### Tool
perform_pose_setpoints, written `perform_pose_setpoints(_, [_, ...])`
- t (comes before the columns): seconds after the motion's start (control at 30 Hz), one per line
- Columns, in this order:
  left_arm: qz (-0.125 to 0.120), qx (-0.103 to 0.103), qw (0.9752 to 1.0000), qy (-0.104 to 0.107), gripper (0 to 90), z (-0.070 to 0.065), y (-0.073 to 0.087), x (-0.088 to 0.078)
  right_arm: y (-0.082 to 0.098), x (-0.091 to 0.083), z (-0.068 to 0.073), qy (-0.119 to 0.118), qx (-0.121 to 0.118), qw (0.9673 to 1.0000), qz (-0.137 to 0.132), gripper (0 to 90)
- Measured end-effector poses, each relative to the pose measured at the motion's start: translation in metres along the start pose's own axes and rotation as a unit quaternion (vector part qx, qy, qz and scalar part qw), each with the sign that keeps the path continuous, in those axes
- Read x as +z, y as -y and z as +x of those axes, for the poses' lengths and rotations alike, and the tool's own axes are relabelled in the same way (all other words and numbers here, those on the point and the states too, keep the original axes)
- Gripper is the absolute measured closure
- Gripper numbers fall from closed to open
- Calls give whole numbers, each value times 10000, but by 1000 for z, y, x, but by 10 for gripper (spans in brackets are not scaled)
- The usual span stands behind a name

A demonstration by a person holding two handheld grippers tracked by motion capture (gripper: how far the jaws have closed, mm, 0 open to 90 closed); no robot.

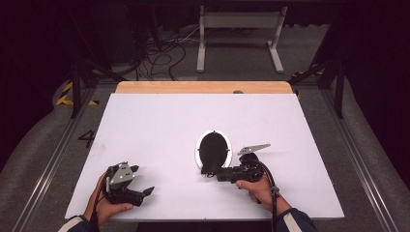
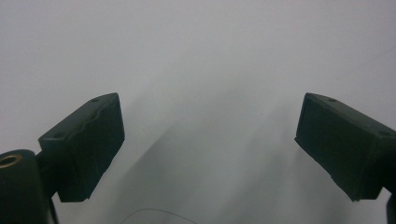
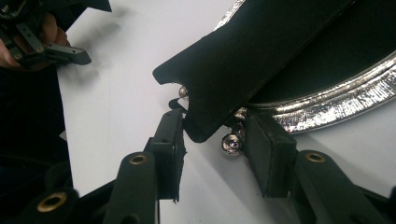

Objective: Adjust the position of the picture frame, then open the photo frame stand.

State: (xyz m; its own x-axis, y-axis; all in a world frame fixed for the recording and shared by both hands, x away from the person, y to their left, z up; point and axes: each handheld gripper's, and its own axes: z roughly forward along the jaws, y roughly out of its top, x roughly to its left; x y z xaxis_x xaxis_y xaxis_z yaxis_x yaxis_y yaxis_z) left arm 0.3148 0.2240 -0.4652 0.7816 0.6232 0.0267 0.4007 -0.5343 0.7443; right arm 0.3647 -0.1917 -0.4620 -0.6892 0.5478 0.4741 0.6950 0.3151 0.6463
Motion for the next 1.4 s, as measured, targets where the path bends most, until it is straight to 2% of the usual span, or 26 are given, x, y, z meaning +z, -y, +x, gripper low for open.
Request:
perform_pose_setpoints(0.23, [28, -12, 10000, 67, 85, 0, 1, 0, -2, -2, -2, -210, 157, 9995, -155, 585])
perform_pose_setpoints(0.33, [40, 21, 10000, 81, 84, 0, 2, 0, -3, -1, -2, -226, 250, 9992, -223, 584])
perform_pose_setpoints(0.43, [36, 47, 9999, 87, 84, -1, 2, 0, -4, 1, -4, -213, 451, 9984, -279, 581])
perform_pose_setpoints(0.5, [25, 28, 10000, 80, 85, -1, 1, 0, -5, 3, -7, -321, 591, 9971, -344, 576])
perform_pose_setpoints(0.6, [43, 42, 9999, 108, 85, 0, 0, 3, -6, 5, -8, -373, 671, 9965, -337, 572])
perform_pose_setpoints(0.63, [86, 53, 9999, 115, 85, 0, 0, 4, -8, 6, -11, -504, 814, 9946, -392, 563])
perform_pose_setpoints(0.67, [86, 53, 9999, 115, 85, 0, 0, 4, -8, 6, -11, -504, 814, 9946, -392, 563])
perform_pose_setpoints(0.7, [100, 80, 9998, 123, 85, -1, 0, 4, -9, 6, -13, -620, 944, 9926, -437, 560])
perform_pose_setpoints(0.8, [107, 88, 9998, 130, 85, -1, -1, 5, -10, 7, -15, -668, 1149, 9899, -501, 557])
perform_pose_setpoints(0.83, [96, 102, 9998, 163, 85, -2, -2, 6, -10, 7, -16, -680, 1295, 9878, -543, 550])
perform_pose_setpoints(0.87, [90, 142, 9997, 185, 85, -2, -4, 8, -11, 8, -16, -709, 1546, 9837, -578, 549])
perform_pose_setpoints(1.0, [46, 207, 9995, 236, 84, -4, -11, 12, -12, 11, -16, -672, 1645, 9821, -625, 547])
perform_pose_setpoints(1.03, [23, 214, 9994, 274, 84, -5, -13, 14, -12, 11, -19, -708, 1785, 9789, -697, 556])
perform_pose_setpoints(1.07, [12, 256, 9992, 302, 84, -5, -16, 16, -12, 11, -19, -708, 1785, 9789, -697, 556])
perform_pose_setpoints(1.1, [-1, 290, 9989, 361, 88, -6, -19, 19, -13, 11, -22, -651, 1959, 9752, -804, 566])
perform_pose_setpoints(1.13, [-1, 290, 9989, 361, 89, -6, -19, 19, -13, 11, -22, -651, 1959, 9752, -804, 566])
perform_pose_setpoints(1.17, [-32, 301, 9983, 500, 89, -5, -24, 23, -13, 12, -24, -640, 2102, 9716, -877, 585])
perform_pose_setpoints(1.2, [-32, 301, 9983, 500, 91, -5, -24, 23, -13, 12, -24, -640, 2102, 9716, -877, 585])
perform_pose_setpoints(1.23, [-82, 298, 9976, 619, 96, -4, -29, 27, -14, 14, -25, -658, 2102, 9713, -902, 585])
perform_pose_setpoints(1.3, [-80, 261, 9972, 699, 101, -2, -36, 33, -15, 16, -26, -689, 2129, 9703, -918, 587])
perform_pose_setpoints(1.4, [-81, 272, 9966, 779, 111, 0, -44, 40, -15, 17, -26, -676, 2104, 9707, -940, 591])
